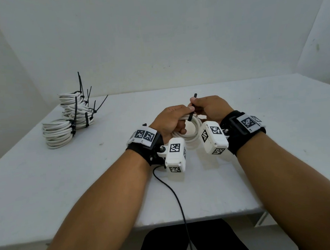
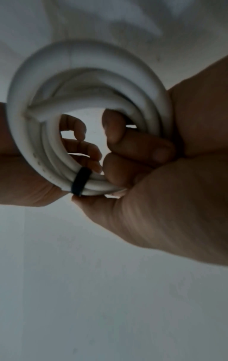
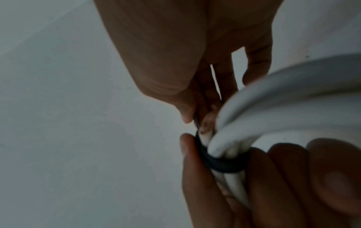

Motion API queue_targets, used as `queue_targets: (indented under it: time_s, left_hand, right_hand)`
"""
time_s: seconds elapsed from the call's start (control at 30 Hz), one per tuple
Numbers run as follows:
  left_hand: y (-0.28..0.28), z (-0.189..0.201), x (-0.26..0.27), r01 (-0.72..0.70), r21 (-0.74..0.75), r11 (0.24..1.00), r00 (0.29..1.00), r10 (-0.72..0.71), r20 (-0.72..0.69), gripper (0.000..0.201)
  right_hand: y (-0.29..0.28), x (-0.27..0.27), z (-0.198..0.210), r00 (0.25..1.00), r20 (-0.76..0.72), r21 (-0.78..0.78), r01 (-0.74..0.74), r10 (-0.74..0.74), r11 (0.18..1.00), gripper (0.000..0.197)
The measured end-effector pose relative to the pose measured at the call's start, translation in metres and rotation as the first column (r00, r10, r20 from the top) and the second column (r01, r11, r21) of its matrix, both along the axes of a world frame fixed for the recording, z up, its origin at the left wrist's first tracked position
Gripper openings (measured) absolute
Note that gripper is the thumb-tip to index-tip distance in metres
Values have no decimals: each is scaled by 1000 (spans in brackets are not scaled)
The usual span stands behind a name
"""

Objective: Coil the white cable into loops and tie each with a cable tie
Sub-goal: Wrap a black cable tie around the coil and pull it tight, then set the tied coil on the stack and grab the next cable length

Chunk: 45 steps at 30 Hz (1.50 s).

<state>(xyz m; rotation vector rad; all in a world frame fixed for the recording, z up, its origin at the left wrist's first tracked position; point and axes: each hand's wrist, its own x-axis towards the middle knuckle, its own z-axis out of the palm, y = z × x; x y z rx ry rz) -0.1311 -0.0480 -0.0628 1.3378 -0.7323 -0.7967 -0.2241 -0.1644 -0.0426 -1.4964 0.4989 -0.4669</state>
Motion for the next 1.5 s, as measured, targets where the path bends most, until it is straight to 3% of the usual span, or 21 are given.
queue_targets:
  time_s: [0.07,0.17,0.27,0.33,0.4,0.5,0.57,0.63,0.7,0.83,0.97,1.03,1.1,1.17,1.3,1.5]
  left_hand:
    - [1,-2,1,9,-16,1000,999,-10,-36,38]
    - [2,-4,2,-45,-60,997,996,40,-83,29]
    - [4,-2,15,-161,-123,979,967,132,-217,28]
    - [8,4,26,-234,-204,951,939,167,-300,29]
    - [14,11,31,-302,-250,920,926,220,-308,32]
    - [32,17,28,-311,-183,933,950,303,-72,36]
    - [52,20,29,-314,-122,942,934,329,137,32]
    - [76,21,40,-345,-104,933,895,360,264,27]
    - [103,24,54,-390,-85,917,831,390,396,29]
    - [159,42,83,-562,-41,826,655,475,588,30]
    - [211,61,118,-780,21,625,408,484,774,30]
    - [226,66,131,-855,34,517,292,425,857,30]
    - [230,68,139,-904,68,423,221,324,920,30]
    - [228,66,144,-923,127,363,210,201,957,27]
    - [221,61,154,-925,258,277,283,51,958,26]
    - [218,54,161,-905,334,264,327,-72,942,26]
  right_hand:
    - [2,0,1,1000,-12,30,16,-16,999,25]
    - [6,6,1,999,-41,83,36,-33,996,24]
    - [7,14,-1,996,-76,79,50,-44,996,20]
    - [11,17,0,984,-174,-38,39,-46,998,13]
    - [17,20,0,953,-293,-212,12,-75,977,34]
    - [38,27,-3,854,-520,-410,-237,-12,881,43]
    - [55,35,-11,765,-642,-521,-397,-41,756,50]
    - [63,41,-20,675,-730,-570,-514,-108,641,75]
    - [63,42,-30,646,-749,-584,-542,-144,605,95]
    - [59,40,-30,650,-750,-588,-575,-119,569,103]
    - [58,38,-31,662,-741,-599,-575,-114,557,100]
    - [56,38,-32,664,-739,-601,-576,-111,554,99]
    - [56,38,-31,657,-745,-598,-586,-110,547,97]
    - [55,37,-31,661,-745,-592,-586,-97,553,97]
    - [55,35,-31,643,-762,-563,-597,-78,572,99]
    - [55,36,-33,657,-751,-564,-585,-69,583,93]
